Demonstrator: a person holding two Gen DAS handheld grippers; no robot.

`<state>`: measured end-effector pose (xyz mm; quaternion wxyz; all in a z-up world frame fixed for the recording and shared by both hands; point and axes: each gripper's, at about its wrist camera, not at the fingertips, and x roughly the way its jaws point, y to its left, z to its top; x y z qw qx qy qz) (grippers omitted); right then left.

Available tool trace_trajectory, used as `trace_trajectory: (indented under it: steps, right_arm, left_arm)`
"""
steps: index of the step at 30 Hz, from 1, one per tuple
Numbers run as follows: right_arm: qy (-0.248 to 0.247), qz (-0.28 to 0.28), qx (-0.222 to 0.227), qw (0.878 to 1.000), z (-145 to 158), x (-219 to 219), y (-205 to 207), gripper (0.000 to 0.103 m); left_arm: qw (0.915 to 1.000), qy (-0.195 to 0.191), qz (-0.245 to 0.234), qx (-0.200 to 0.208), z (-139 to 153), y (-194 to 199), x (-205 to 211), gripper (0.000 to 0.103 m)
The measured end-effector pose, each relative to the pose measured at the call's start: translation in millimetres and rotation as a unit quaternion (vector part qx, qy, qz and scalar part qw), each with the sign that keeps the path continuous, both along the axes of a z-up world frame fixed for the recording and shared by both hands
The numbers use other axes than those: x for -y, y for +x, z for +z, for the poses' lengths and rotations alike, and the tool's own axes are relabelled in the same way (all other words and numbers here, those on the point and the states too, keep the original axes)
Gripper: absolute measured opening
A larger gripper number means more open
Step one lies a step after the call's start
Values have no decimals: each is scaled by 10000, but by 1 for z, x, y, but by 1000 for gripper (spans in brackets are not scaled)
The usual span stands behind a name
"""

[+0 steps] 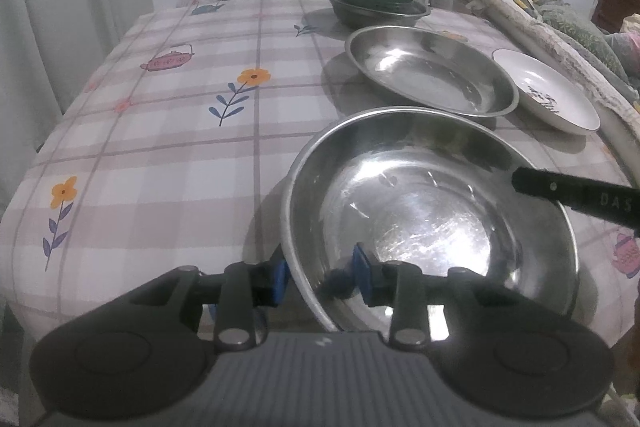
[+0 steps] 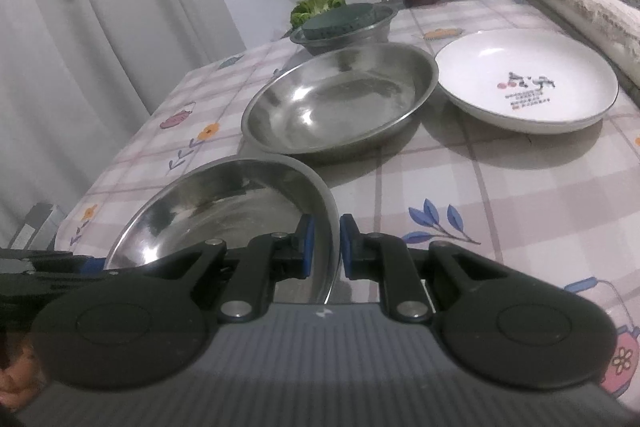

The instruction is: Organize plates and bowls

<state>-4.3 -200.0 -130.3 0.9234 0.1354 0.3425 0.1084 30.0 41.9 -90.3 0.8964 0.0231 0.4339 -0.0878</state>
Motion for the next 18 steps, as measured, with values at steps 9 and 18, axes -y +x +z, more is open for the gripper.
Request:
trace_trajectory:
  steps: [9,18]
  right_arm:
    - [-7,-36,12,10000,0,-3,-1,14]
    - [48,-111,-34,9999,-5,2,-1,14]
  left_arm:
    - [9999,-106,-44,-29,2,1,2,37]
    - [9999,72,-111,6,-1,1,10,40]
